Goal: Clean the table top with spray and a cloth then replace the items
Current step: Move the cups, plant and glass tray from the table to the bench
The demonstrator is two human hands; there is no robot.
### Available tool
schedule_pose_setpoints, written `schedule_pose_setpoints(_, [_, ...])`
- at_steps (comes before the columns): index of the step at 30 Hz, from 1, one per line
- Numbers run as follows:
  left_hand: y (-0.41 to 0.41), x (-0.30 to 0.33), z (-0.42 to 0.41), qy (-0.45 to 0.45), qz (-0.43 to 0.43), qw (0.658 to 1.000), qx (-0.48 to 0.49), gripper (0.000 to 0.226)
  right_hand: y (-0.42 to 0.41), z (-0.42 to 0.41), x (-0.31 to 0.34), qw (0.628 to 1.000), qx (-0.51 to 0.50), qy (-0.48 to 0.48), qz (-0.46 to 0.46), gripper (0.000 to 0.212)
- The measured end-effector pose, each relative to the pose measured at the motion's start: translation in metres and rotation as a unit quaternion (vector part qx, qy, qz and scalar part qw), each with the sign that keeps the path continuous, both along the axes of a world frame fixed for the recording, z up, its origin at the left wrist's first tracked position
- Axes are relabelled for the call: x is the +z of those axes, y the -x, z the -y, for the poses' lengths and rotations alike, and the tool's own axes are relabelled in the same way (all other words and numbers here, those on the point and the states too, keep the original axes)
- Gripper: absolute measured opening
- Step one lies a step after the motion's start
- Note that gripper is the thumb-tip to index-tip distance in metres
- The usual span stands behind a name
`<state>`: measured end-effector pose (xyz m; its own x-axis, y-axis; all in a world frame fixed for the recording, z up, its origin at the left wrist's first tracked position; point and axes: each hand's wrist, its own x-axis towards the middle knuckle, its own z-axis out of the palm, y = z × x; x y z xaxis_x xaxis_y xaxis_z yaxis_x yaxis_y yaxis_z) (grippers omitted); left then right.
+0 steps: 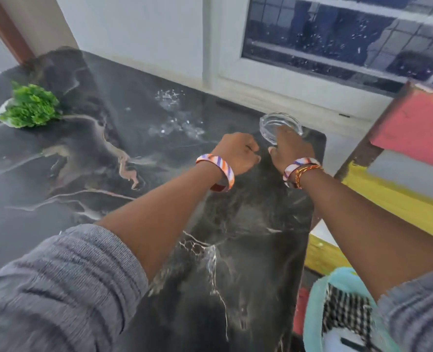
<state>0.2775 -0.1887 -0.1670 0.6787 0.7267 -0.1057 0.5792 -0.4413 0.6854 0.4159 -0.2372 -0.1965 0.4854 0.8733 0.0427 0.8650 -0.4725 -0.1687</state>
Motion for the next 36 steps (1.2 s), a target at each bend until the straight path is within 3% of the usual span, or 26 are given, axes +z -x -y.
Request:
schedule_pose_setpoints(10, [0.060,0.013,-0.090,-0.030,0.010,0.998,0.045,0.028,0.030,-0.053,-0.007,0.988,-0.151,0.013,-0.019,0.026])
schedule_pose_setpoints(16, [0.150,0.030,-0.171,-0.061,0.038,0.993,0.088,0.027,0.094,-0.094,0.010,0.976,-0.207,-0.053,-0.028,0.034])
schedule_pose_setpoints(20, [0.229,0.032,-0.231,-0.077,0.073,0.974,0.198,0.030,0.158,-0.135,0.018,0.975,-0.195,-0.093,-0.041,0.037])
schedule_pose_setpoints(25, [0.333,0.025,-0.313,-0.090,0.056,0.924,0.366,0.034,0.235,-0.177,0.022,0.981,-0.147,-0.122,-0.045,0.041])
schedule_pose_setpoints(27, [0.360,0.011,-0.334,-0.065,0.002,0.937,0.344,0.035,0.258,-0.185,0.022,0.984,-0.123,-0.123,-0.031,0.041])
schedule_pose_setpoints(31, [0.379,-0.019,-0.333,-0.003,-0.065,0.986,0.154,0.047,0.280,-0.188,0.021,0.985,-0.119,-0.122,-0.033,0.034])
schedule_pose_setpoints(33, [0.379,-0.029,-0.327,-0.036,-0.089,0.989,0.113,0.037,0.285,-0.184,0.021,0.984,-0.124,-0.123,-0.038,0.033])
schedule_pose_setpoints(36, [0.376,-0.025,-0.316,-0.092,-0.078,0.984,0.133,0.026,0.289,-0.171,0.024,0.983,-0.138,-0.119,-0.038,0.035])
